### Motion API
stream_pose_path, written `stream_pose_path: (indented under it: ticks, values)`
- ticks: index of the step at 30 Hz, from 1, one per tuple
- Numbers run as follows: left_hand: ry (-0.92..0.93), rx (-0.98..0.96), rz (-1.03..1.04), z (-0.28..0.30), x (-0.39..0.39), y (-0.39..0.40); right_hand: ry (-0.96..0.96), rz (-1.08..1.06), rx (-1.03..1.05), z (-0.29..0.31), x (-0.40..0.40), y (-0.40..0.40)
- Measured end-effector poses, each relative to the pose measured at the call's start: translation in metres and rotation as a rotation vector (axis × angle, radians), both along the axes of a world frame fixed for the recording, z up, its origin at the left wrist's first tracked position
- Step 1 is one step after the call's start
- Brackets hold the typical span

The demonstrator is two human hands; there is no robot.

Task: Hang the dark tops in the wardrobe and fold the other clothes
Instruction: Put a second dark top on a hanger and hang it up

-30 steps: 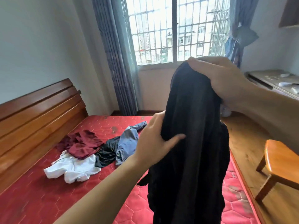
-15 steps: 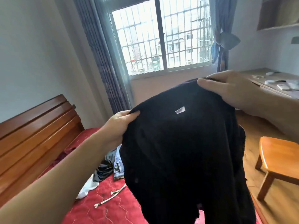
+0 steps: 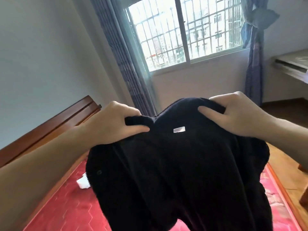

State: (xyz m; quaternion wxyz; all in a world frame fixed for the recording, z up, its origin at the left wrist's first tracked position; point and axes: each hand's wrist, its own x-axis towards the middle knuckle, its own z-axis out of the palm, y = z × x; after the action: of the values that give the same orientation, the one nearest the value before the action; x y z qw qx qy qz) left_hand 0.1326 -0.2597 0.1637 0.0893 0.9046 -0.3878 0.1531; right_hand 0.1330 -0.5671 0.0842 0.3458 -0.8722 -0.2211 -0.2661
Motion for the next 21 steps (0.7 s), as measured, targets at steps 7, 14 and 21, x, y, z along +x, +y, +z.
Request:
stream_pose_path:
  ticks: [7, 14, 21]
  values:
    - [0.355, -0.545, 0.297, 0.035, -0.021, 0.022, 0.286, 0.294, 0.26, -0.031, 0.012, 0.064]
    - [0.526, -0.73, 0.325, 0.045, -0.065, 0.054, 0.789, 0.786, 0.569, -0.057, -0.001, 0.123]
    - [0.52, -0.896, 0.394, 0.04, -0.122, 0.09, 0.871, 0.659, 0.697, -0.055, -0.031, 0.176]
